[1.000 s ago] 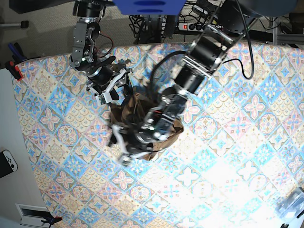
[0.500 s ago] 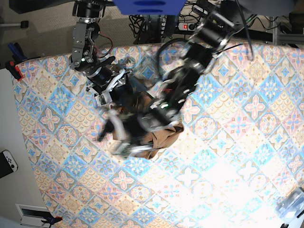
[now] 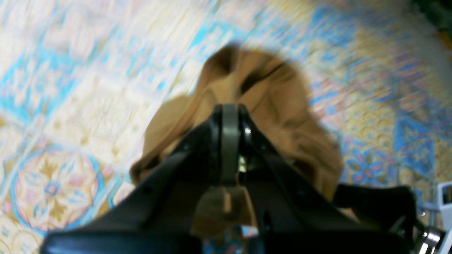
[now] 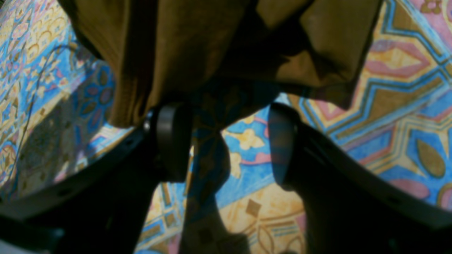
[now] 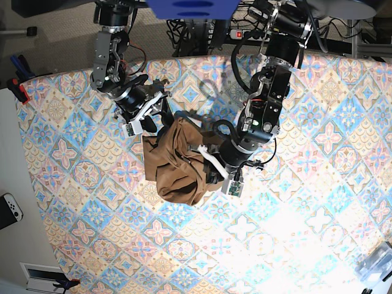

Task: Layout the t-shirt on the table in an organized manner, then fold the t-shirt properly
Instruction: 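Press and tuck the bundled shirt with both grippers into a compact pile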

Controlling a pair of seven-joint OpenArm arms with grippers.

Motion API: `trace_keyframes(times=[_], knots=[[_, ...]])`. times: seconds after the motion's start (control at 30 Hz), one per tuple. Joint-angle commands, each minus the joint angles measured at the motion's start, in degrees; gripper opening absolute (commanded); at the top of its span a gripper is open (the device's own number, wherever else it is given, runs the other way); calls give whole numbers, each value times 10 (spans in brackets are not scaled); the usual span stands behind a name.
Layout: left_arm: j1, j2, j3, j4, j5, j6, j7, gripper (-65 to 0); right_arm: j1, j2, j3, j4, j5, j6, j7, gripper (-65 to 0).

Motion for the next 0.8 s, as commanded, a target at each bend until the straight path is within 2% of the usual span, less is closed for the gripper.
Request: trace_keyframes(times=[0.0, 0.07, 0.2, 0.27, 0.47, 0.77], knots=[[-14, 14, -12, 14, -2, 12, -21, -650, -5, -1, -3, -4, -20, -2, -39, -316], [-14, 24, -24, 12, -1, 32, -18, -650, -5, -1, -3, -4, -20, -2, -39, -316], [-33, 31, -22, -44, -6, 34, -16, -650, -5, -1, 0, -4, -20, -2, -39, -316], [-41, 46, -23, -78, -4, 34, -16, -650, -5, -1, 0, -4, -20, -2, -39, -316], [-45, 65, -23, -107, -2, 36, -19, -650, -5, -1, 1, -4, -20, -2, -38, -316], [-136, 126, -22, -302, -6, 33, -32, -650, -5, -1, 1, -4, -20, -2, -38, -316]])
